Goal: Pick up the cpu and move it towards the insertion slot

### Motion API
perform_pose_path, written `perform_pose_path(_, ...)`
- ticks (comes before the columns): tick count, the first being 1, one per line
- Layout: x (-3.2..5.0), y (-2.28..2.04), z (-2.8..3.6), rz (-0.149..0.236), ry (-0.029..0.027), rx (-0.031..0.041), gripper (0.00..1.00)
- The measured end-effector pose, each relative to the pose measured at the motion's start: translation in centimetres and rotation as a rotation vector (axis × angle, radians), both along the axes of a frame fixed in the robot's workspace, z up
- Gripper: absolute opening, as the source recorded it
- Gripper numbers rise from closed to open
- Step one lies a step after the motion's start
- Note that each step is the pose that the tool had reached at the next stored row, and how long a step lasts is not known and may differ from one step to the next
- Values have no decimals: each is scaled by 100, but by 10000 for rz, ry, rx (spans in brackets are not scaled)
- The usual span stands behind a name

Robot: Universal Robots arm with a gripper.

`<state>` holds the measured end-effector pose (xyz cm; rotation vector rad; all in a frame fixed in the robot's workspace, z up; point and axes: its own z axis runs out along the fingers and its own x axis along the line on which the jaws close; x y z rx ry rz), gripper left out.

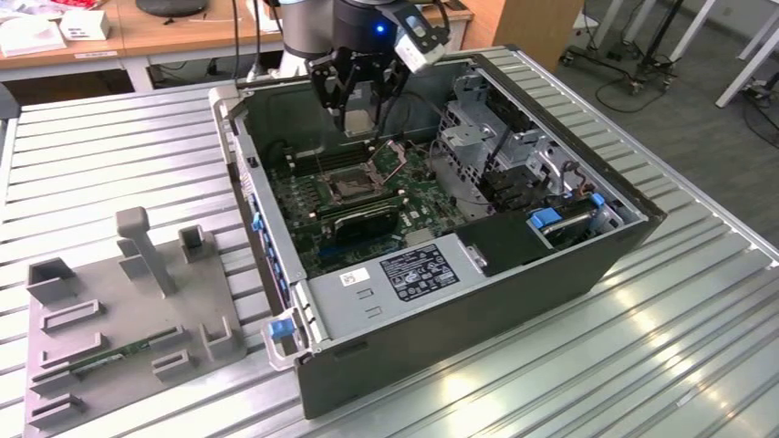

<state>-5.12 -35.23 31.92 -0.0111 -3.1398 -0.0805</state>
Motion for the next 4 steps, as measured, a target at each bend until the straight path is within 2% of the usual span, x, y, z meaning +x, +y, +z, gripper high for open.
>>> perform_pose_path(4, 0, 0, 0, -13, 0, 0, 55)
